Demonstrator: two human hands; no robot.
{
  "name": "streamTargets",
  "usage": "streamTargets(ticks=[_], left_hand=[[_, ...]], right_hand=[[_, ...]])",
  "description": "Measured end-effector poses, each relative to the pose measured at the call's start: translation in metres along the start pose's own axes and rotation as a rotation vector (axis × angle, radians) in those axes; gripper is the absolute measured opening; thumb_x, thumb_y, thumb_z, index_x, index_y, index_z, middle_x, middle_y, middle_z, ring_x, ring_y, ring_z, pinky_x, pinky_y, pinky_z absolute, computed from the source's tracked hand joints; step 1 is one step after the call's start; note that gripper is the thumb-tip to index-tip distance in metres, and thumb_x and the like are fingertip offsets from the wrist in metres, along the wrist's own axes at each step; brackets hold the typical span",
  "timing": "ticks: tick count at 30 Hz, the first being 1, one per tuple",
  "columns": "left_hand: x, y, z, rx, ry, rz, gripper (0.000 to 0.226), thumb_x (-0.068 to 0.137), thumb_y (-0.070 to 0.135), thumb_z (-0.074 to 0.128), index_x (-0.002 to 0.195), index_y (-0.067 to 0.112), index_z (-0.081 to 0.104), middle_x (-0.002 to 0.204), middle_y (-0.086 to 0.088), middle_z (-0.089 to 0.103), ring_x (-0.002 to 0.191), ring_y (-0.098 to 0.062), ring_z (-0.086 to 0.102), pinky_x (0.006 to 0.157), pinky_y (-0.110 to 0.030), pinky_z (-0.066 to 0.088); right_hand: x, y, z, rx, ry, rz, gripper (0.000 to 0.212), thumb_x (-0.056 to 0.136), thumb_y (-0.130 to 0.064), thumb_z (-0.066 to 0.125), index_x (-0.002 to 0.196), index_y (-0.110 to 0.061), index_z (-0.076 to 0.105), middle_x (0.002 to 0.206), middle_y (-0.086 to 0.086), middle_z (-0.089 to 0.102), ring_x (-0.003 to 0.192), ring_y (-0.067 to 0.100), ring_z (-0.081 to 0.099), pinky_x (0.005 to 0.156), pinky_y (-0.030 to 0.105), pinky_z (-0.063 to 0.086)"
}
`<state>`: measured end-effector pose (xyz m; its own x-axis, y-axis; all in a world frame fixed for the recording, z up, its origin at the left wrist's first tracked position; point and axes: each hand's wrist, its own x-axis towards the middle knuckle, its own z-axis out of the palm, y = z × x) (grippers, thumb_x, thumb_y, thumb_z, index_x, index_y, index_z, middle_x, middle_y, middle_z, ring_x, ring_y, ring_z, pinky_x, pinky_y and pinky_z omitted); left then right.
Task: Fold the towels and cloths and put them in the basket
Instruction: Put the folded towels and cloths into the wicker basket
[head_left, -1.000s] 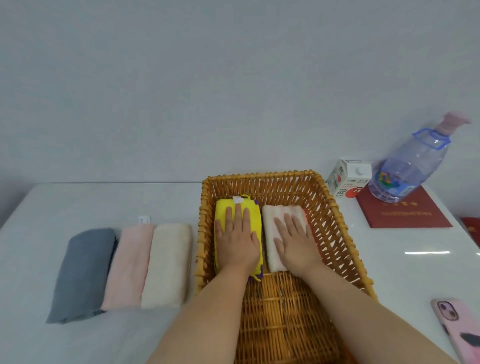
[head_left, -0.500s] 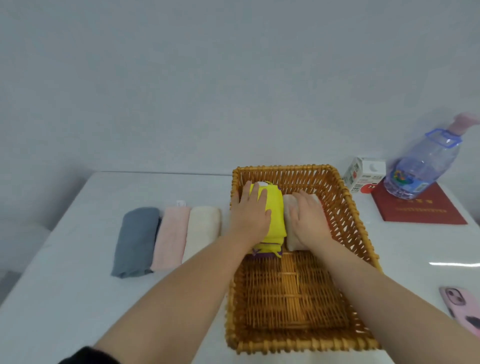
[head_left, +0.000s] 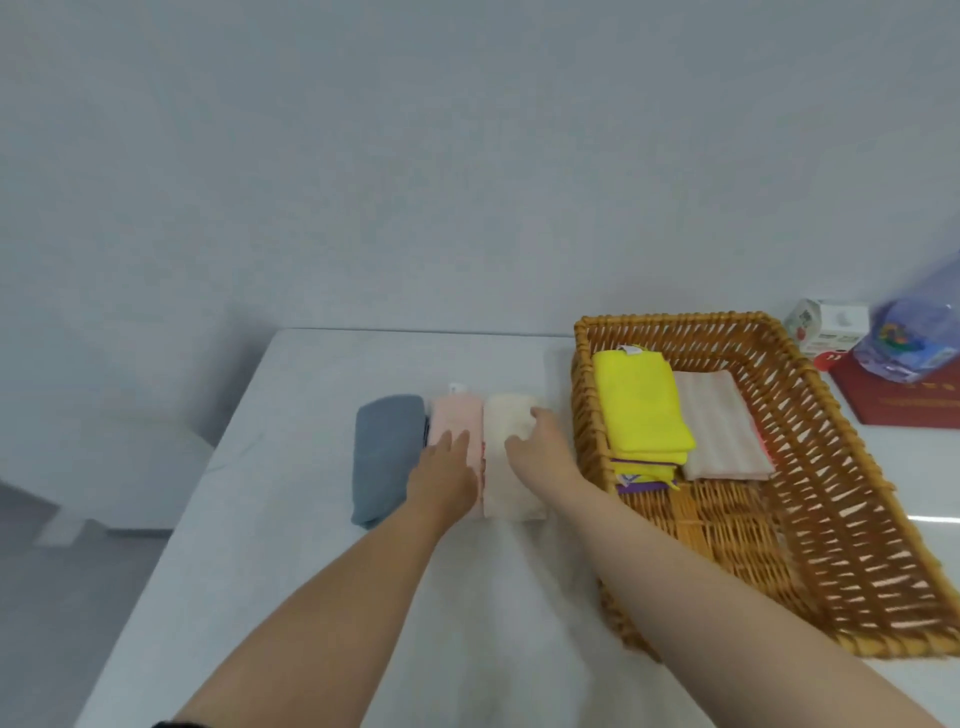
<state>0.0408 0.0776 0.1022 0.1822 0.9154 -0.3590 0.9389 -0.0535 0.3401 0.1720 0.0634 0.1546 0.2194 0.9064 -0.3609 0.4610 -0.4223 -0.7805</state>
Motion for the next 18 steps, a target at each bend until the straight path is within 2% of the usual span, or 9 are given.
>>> streamTargets(ticks=[2, 5, 7, 9, 11, 13, 15, 18], left_hand=[[0.005, -0.013, 0.011, 0.139, -0.103, 0.031, 0.050, 0.100, 0.020, 0.030, 0.148, 0.019, 0.019, 0.156, -0.006, 0.016, 0.137, -0.032, 0.025, 0.106, -0.043, 0.034], [0.010, -0.023, 0.024, 0.239, -0.117, 0.077, 0.041, 0.098, 0.015, 0.032, 0.139, 0.011, 0.033, 0.143, -0.011, 0.034, 0.126, -0.031, 0.037, 0.102, -0.041, 0.038], [0.013, -0.027, 0.025, 0.237, -0.086, 0.100, 0.039, 0.096, 0.011, 0.033, 0.134, 0.010, 0.041, 0.135, -0.011, 0.043, 0.121, -0.030, 0.042, 0.100, -0.037, 0.038], [0.017, -0.031, 0.024, 0.214, -0.060, 0.129, 0.037, 0.096, 0.010, 0.034, 0.130, 0.010, 0.048, 0.130, -0.010, 0.050, 0.118, -0.028, 0.045, 0.098, -0.034, 0.039], [0.020, -0.032, 0.022, 0.164, -0.035, 0.135, 0.033, 0.096, 0.009, 0.036, 0.123, 0.010, 0.055, 0.124, -0.008, 0.056, 0.112, -0.026, 0.050, 0.091, -0.031, 0.042], [0.023, -0.033, 0.018, 0.067, -0.019, 0.092, 0.026, 0.096, 0.008, 0.039, 0.115, 0.009, 0.056, 0.114, -0.008, 0.062, 0.100, -0.024, 0.056, 0.079, -0.031, 0.045], [0.026, -0.033, 0.014, -0.024, -0.009, 0.033, 0.026, 0.097, 0.010, 0.038, 0.119, 0.010, 0.050, 0.109, -0.009, 0.063, 0.092, -0.024, 0.058, 0.069, -0.030, 0.043], [0.030, -0.032, 0.012, -0.118, 0.012, -0.054, 0.033, 0.099, 0.013, 0.035, 0.132, 0.010, 0.040, 0.113, -0.011, 0.061, 0.093, -0.025, 0.057, 0.071, -0.028, 0.038]], right_hand=[[0.013, 0.010, 0.017, 0.013, 0.012, 0.276, 0.061, 0.090, -0.016, 0.051, 0.142, 0.002, 0.024, 0.145, 0.019, 0.035, 0.132, 0.034, 0.038, 0.106, 0.033, 0.033], [0.029, 0.031, 0.030, 0.008, 0.044, 0.521, 0.064, 0.091, -0.024, 0.052, 0.140, 0.004, 0.022, 0.145, 0.019, 0.033, 0.132, 0.034, 0.037, 0.108, 0.035, 0.033], [0.040, 0.047, 0.035, 0.061, 0.070, 0.548, 0.067, 0.085, -0.029, 0.059, 0.137, 0.002, 0.031, 0.141, 0.017, 0.041, 0.127, 0.032, 0.044, 0.105, 0.037, 0.038], [0.043, 0.050, 0.034, 0.149, 0.079, 0.528, 0.062, 0.080, -0.030, 0.066, 0.129, 0.001, 0.043, 0.129, 0.014, 0.052, 0.115, 0.032, 0.053, 0.096, 0.038, 0.047], [0.040, 0.045, 0.032, 0.271, 0.029, 0.563, 0.052, 0.081, -0.028, 0.071, 0.121, -0.003, 0.050, 0.111, 0.012, 0.058, 0.099, 0.030, 0.058, 0.083, 0.036, 0.051], [0.038, 0.043, 0.029, 0.332, -0.057, 0.597, 0.054, 0.079, -0.030, 0.074, 0.120, -0.004, 0.051, 0.099, 0.011, 0.059, 0.090, 0.029, 0.059, 0.078, 0.037, 0.052], [0.036, 0.038, 0.025, 0.341, -0.119, 0.604, 0.058, 0.078, -0.033, 0.076, 0.121, -0.005, 0.050, 0.096, 0.011, 0.060, 0.090, 0.029, 0.060, 0.077, 0.037, 0.052], [0.034, 0.035, 0.022, 0.272, -0.111, 0.594, 0.061, 0.080, -0.032, 0.074, 0.126, -0.003, 0.047, 0.107, 0.014, 0.059, 0.091, 0.029, 0.058, 0.072, 0.035, 0.050]])
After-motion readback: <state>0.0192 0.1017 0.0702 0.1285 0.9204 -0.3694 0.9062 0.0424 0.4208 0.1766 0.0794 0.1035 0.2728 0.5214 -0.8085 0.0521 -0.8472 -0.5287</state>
